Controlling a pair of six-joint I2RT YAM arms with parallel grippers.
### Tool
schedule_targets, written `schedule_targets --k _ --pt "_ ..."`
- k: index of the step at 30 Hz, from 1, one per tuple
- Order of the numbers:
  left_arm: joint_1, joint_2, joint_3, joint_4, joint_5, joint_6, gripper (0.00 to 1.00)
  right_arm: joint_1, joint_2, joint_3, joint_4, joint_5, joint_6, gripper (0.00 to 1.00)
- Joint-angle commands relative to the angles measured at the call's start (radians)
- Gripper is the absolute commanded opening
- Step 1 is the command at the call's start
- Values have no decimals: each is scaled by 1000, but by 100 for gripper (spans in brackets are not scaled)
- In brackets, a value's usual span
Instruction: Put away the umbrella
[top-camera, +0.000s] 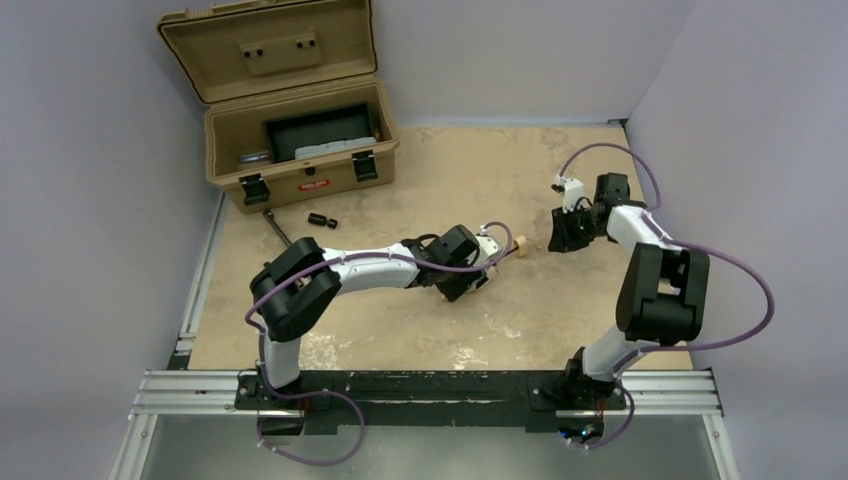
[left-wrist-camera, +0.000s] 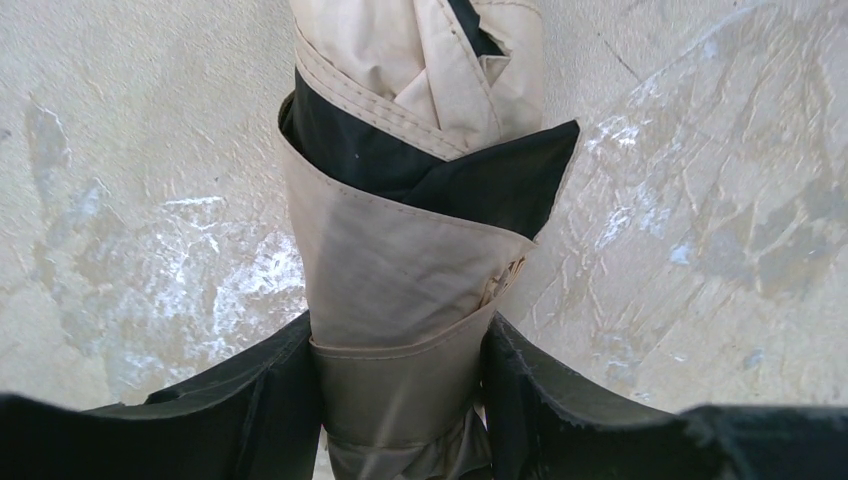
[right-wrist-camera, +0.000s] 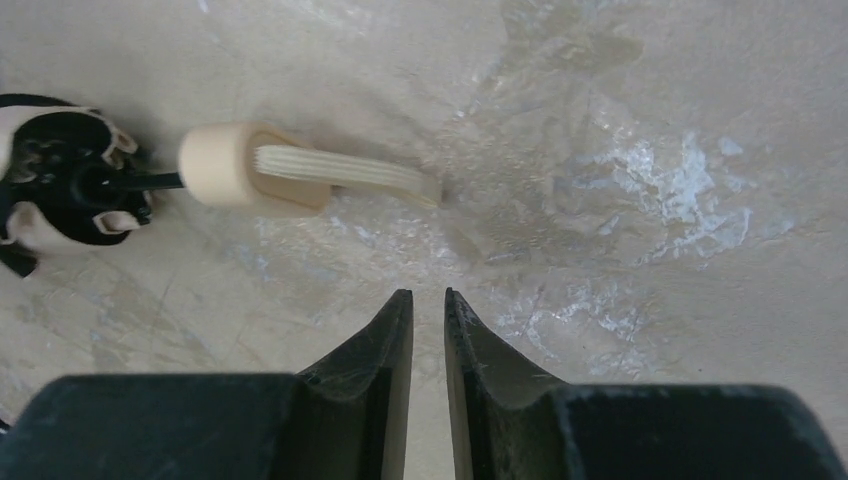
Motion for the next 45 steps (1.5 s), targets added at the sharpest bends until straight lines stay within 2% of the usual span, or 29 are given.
schedule_targets --k 1,6,10,15,18,21,25,27,28,31,34,35,36,39,41,42,44,45 --pt "-5 25 -16 -32 75 -147 8 1 55 73 68 126 58 16" --pt "-4 39 -11 -31 82 -151 8 31 145 140 119 156 66 14" --pt "-5 47 -8 -34 83 -152 8 112 199 155 105 115 29 14" --pt "-4 53 4 -40 81 -150 8 316 200 123 -31 -73 -89 11" --pt "-4 58 14 -39 85 -148 8 387 157 106 -48 -163 -107 11" --pt "-4 62 28 -46 87 -149 8 388 162 134 -64 -221 -85 11" --pt "-4 49 32 -55 70 -153 9 325 117 116 71 -33 82 12" --pt "-2 32 31 -56 45 -155 15 249 65 105 142 40 119 13" --pt "-1 20 29 -55 36 -156 20 211 39 107 151 10 107 15" --pt "8 -24 33 -55 2 -143 42 141 -35 128 42 -152 -47 28" --pt "32 -85 48 -59 -20 -138 67 138 -122 146 -127 -244 -347 42" --pt "41 -108 55 -61 -21 -137 72 138 -149 146 -175 -271 -442 44" --pt "48 -136 57 -59 -20 -135 74 138 -172 144 -228 -307 -550 45" --pt "57 -223 51 -57 -23 -120 92 139 -238 100 -410 -379 -990 61" --pt "60 -302 25 -57 -22 -114 95 140 -263 58 -524 -392 -1281 72" --pt "62 -342 4 -55 -26 -113 95 145 -268 42 -560 -399 -1377 76" --pt "76 -429 -50 -52 -31 -117 96 188 -262 34 -582 -396 -1446 78" --pt "90 -479 -80 -51 -25 -126 96 256 -255 36 -572 -386 -1440 78"
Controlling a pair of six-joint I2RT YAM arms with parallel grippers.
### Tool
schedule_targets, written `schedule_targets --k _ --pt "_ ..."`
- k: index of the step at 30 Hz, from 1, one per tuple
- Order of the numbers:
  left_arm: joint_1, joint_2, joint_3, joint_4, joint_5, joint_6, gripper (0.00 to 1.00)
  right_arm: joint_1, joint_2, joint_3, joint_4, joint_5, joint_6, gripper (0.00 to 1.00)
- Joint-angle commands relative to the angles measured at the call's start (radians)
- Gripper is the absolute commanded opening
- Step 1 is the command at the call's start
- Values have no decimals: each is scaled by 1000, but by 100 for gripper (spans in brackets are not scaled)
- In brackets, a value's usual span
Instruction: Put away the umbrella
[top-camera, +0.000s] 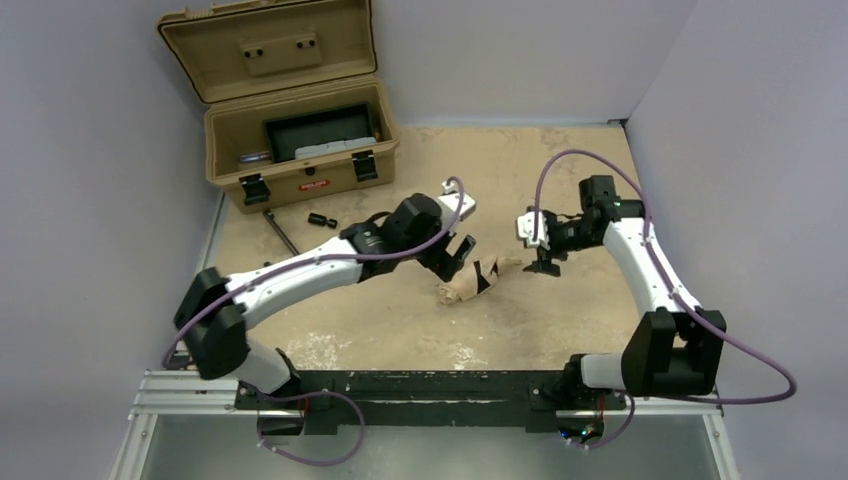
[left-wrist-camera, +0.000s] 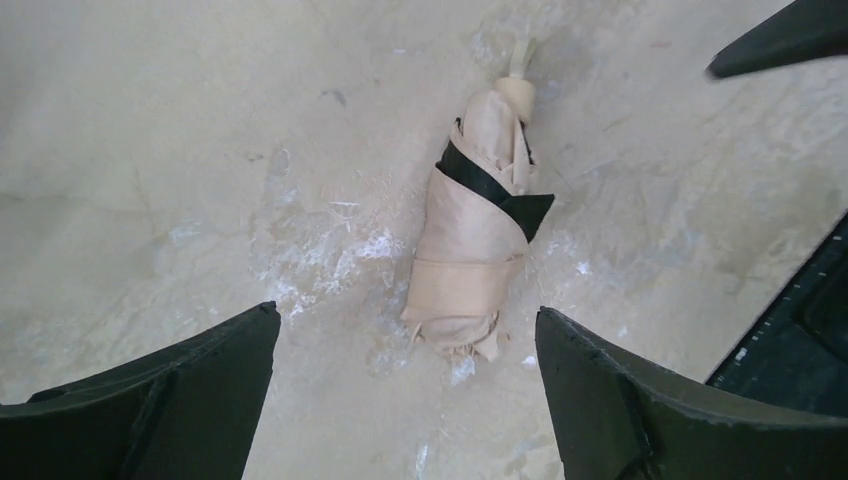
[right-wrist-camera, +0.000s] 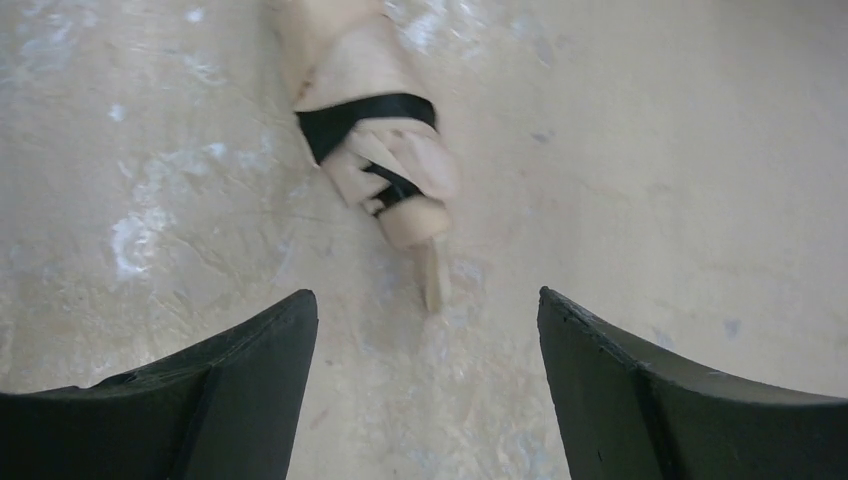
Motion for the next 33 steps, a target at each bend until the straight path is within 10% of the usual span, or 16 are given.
schedule_targets --k 1,11,21,33 --pt "44 -233 -112 10 -4 -17 97 137 17 -20 -138 -44 -345 78" --pt "274 -806 -314 -230 8 -31 100 525 99 -79 381 185 249 79" --pt "275 -1179 -493 -265 -8 22 100 602 285 -58 461 346 362 83" --pt "275 -1191 -485 -275 -49 26 100 584 388 -4 579 439 738 32"
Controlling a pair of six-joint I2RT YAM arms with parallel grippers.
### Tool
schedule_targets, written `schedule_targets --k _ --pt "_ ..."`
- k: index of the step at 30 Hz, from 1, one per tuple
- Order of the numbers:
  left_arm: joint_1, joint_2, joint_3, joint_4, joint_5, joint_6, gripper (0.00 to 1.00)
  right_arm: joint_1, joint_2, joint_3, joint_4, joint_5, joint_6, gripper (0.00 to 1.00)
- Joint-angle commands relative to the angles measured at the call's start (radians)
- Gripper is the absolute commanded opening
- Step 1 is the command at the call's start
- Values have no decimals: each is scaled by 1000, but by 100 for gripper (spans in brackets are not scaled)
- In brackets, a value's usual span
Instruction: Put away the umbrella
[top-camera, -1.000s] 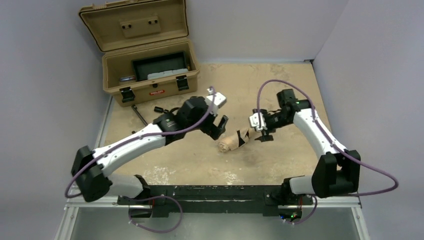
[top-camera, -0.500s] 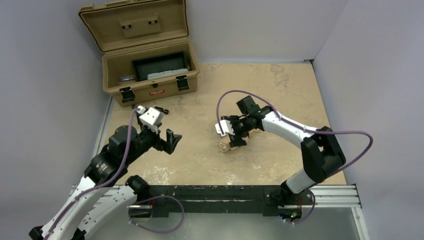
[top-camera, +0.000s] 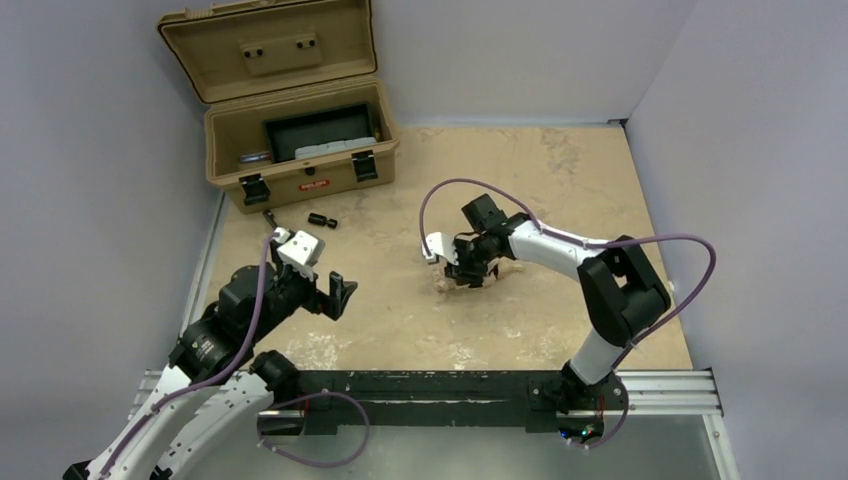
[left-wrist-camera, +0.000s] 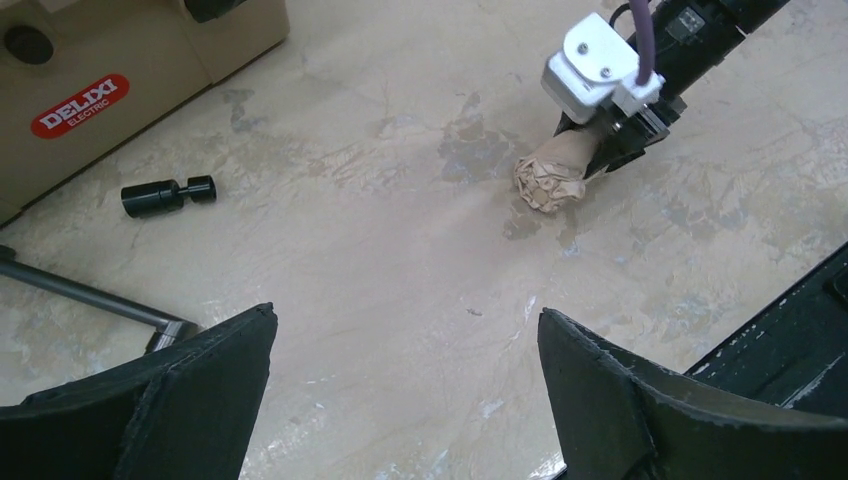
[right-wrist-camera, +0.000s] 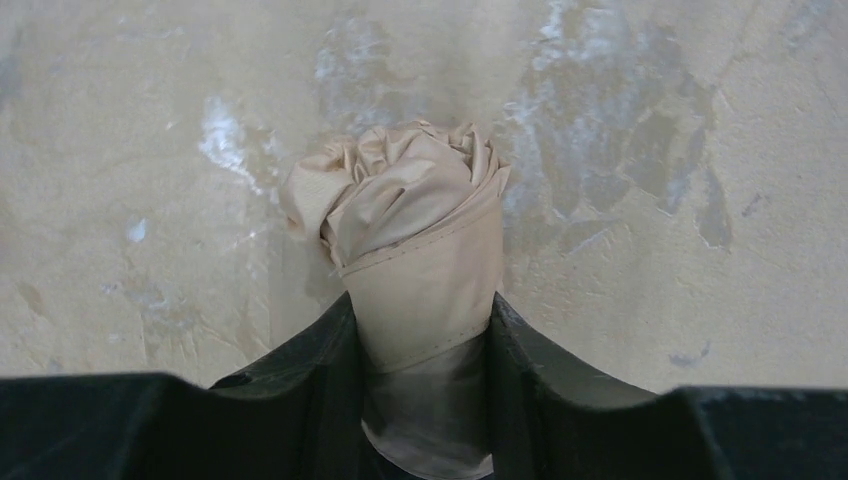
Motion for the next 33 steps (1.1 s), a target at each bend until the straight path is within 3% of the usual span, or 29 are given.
schedule_targets --k 1,3,5,8,11,14,16,19,22,28,33 --pt "3 -14 5 20 -30 16 100 -58 45 88 108 46 330 25" --pt "3 -25 3 23 -34 16 100 -145 66 138 160 6 512 9" --pt "3 -29 2 23 -36 16 100 -243 97 180 229 23 744 1" --pt "3 -27 1 24 -33 17 100 -327 159 240 245 11 1006 0" --pt "2 -22 2 23 -30 18 100 -334 215 281 259 72 1278 0" --pt "3 -20 1 21 -35 18 100 -343 252 272 292 54 1438 0" --pt "3 -19 -1 23 -36 17 100 -358 262 257 326 -2 1485 4" --pt "2 -8 -1 23 -36 18 100 -397 262 258 350 -51 1489 30" --pt "3 0 0 23 -33 17 100 -449 259 297 290 -133 1398 45" --pt "3 -3 -1 27 -23 16 100 -479 188 281 246 -206 1294 54" --pt "2 -11 -3 28 -16 16 100 -479 161 273 239 -224 1250 56"
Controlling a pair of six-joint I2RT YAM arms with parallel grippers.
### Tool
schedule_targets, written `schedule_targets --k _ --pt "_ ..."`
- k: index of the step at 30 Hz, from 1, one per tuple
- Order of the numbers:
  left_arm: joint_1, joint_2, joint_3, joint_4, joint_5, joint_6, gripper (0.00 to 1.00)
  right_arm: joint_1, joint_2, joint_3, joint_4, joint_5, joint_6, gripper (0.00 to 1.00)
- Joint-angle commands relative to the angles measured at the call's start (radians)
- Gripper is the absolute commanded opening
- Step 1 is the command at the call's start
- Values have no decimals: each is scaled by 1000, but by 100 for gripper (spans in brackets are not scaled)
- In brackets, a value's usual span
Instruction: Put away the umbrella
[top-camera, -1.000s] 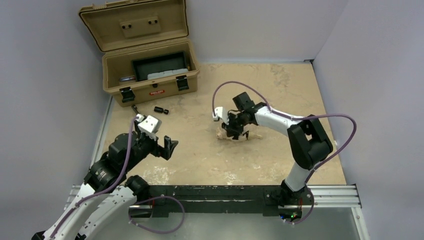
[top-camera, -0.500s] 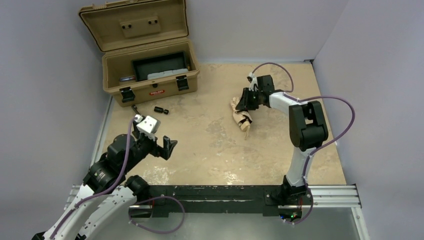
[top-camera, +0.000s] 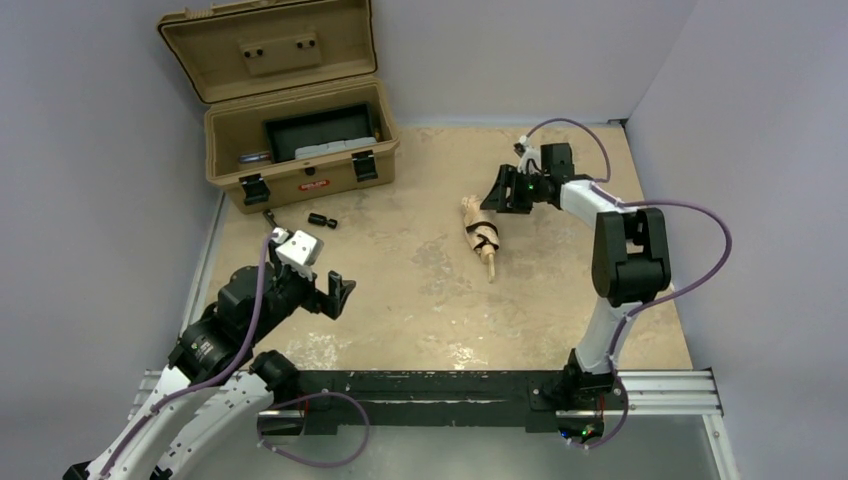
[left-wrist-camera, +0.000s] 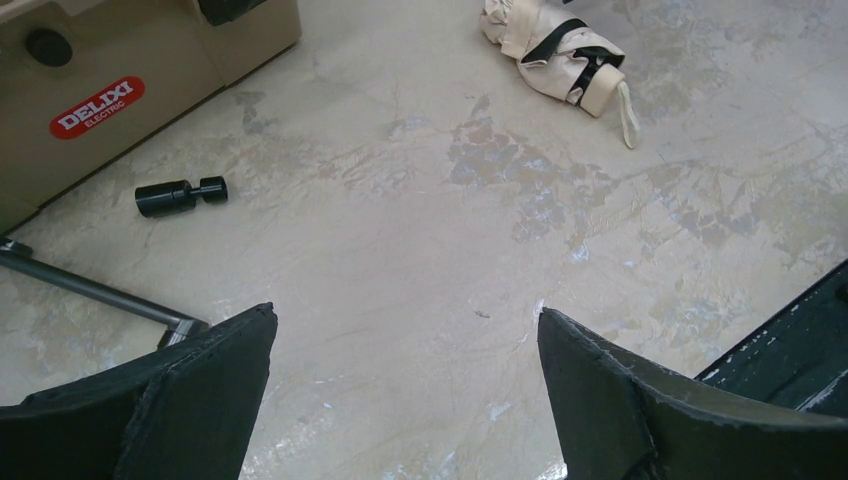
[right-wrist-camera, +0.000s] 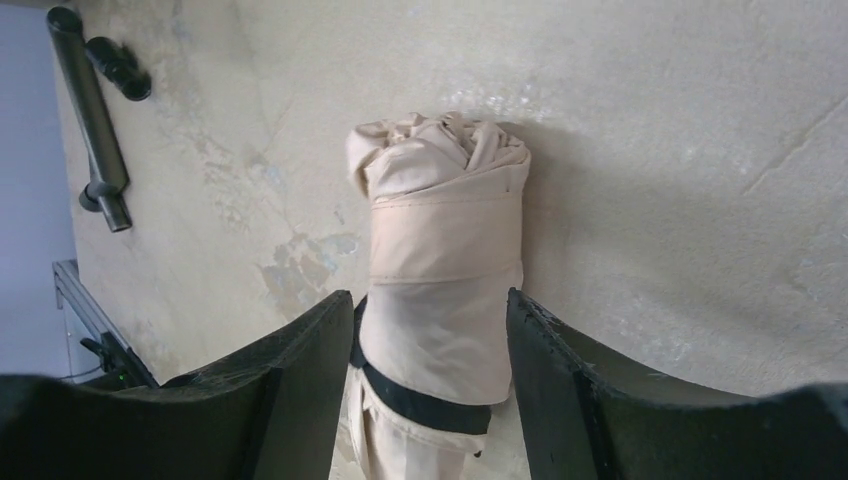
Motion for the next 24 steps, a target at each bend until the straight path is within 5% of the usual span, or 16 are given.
schedule_targets --k 1,8,12,14,18,22,24 --pt "3 -7 -3 30 8 7 100 10 -75 27 -26 -53 -79 57" --pt "3 -16 -32 121 60 -107 100 -34 -289 38 -176 -152 -544 57" --pt "12 18 -21 172 43 -251 100 -72 -528 -71 -112 -185 -562 62" --pt "45 52 35 161 59 -306 100 -126 -631 -116 -52 -219 -500 73" --pt "308 131 127 196 308 -454 100 -297 -705 -115 -46 -443 -409 80" --pt "686 296 108 292 736 -648 100 -336 -765 -92 -93 -394 -448 84" --pt "772 335 112 304 851 -644 99 -337 -814 -108 -71 -364 -433 84"
